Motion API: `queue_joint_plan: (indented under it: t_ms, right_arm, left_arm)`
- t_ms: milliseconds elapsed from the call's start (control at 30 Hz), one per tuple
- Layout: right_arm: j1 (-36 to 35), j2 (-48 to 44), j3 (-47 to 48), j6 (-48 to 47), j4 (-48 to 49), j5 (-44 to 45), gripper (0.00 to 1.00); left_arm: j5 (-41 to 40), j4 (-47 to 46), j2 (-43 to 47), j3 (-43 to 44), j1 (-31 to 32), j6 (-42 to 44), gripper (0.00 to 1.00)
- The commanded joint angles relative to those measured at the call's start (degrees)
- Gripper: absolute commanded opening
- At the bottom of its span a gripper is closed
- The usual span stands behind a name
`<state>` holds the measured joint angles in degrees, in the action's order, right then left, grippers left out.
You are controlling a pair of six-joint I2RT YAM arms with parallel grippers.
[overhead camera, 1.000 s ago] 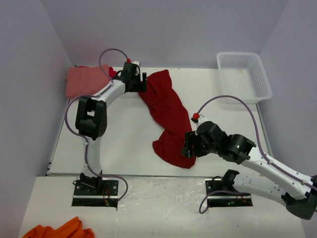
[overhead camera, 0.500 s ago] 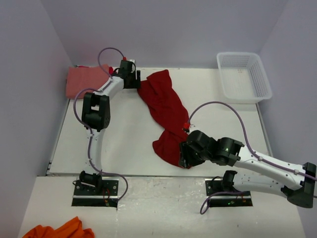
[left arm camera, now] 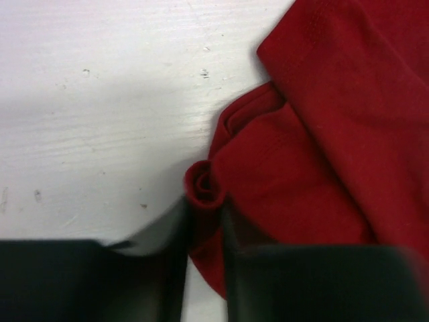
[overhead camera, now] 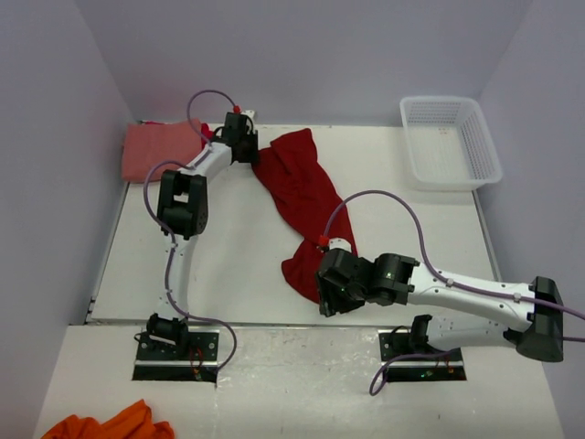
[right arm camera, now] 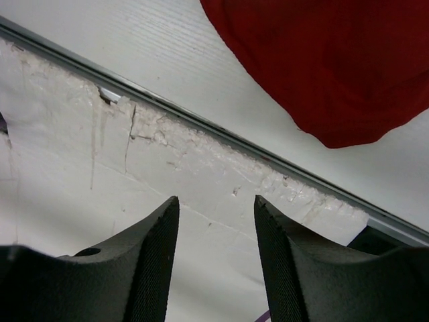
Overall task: Fold and stack the t-shirts
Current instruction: Flatten out the tshirt
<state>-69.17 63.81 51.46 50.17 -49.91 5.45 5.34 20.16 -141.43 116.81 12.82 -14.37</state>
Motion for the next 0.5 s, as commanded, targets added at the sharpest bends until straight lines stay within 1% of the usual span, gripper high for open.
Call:
queue_joint_plan:
  t_ms: [0, 33, 100, 167, 200, 300, 400, 467]
  right_arm:
    - [-1.1, 2.2, 2.8, 3.1, 0.6, 2.0, 0.5]
    - [-1.7, 3.3, 2.9, 3.6, 0.4, 2.5, 0.48]
    - [-2.1, 4.7, 3.6, 4.8, -0.1, 3.9, 0.46]
    - [-2.9, 7.2, 3.8, 6.1, -0.6, 5.1, 0.47]
    - [-3.0, 8.2, 3.7, 7.3, -0.7, 5.8, 0.6]
    - [-3.4, 11.9, 3.0, 7.7, 0.9, 5.1, 0.78]
    - [-3.4, 14.9, 2.7, 9.0, 0.5, 6.1, 0.85]
    - [-3.4, 15.7, 2.2, 10.2, 0.0, 8.0, 0.87]
  left_arm:
    - [1.9, -2.1, -1.0, 1.7, -0.2, 0.3, 0.02]
    - [1.9, -2.1, -0.8, 1.4, -0.2, 0.3, 0.0]
    - [1.0, -3.0, 1.3, -1.3, -0.2, 0.4, 0.0]
    - [-0.3, -3.5, 3.2, -4.1, -0.5, 0.6, 0.0]
    - [-0.4, -3.6, 4.9, -4.9, -0.6, 0.5, 0.0]
    - [-1.8, -3.5, 8.6, -8.0, -1.2, 0.4, 0.0]
    - [-3.0, -2.9, 11.8, -9.9, -1.7, 0.5, 0.0]
    - [-3.4, -2.8, 14.0, -11.5, -2.1, 0.5, 0.0]
